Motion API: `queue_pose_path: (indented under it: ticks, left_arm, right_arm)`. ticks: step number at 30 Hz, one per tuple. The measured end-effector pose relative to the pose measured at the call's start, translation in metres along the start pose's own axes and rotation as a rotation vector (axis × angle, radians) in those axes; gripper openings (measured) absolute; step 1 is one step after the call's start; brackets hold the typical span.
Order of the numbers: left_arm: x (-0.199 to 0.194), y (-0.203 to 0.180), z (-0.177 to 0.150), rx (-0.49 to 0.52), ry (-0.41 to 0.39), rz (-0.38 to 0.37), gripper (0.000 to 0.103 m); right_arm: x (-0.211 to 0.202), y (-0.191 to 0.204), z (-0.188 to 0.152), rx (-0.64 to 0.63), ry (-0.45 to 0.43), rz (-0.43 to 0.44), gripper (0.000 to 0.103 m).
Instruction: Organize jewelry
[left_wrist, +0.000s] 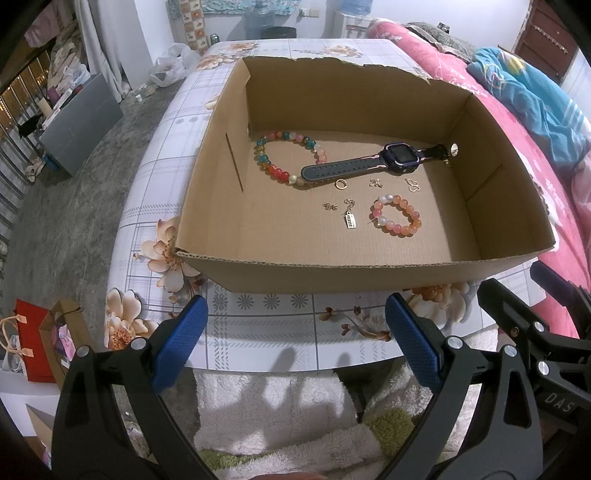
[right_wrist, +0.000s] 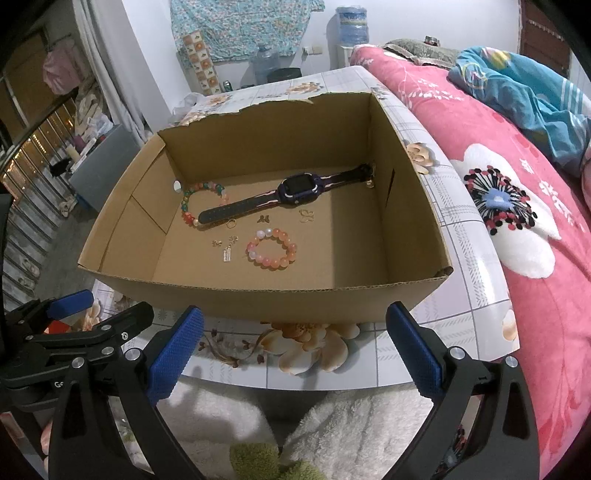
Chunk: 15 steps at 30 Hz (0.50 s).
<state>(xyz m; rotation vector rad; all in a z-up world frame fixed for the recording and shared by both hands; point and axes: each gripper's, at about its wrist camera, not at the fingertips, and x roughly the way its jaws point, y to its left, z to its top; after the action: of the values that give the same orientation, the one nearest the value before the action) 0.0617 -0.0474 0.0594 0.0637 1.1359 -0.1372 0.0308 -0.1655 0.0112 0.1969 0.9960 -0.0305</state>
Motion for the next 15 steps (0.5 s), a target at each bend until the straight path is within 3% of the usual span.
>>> queue_pose_path:
  ticks: [15]
  left_arm:
    - [-0.001, 0.0005, -0.0002, -0.002, 0.0, 0.003, 0.093]
  right_arm:
    - [-0.0004, 0.0007, 0.0002, -0.002, -0.001, -0.002, 0.096]
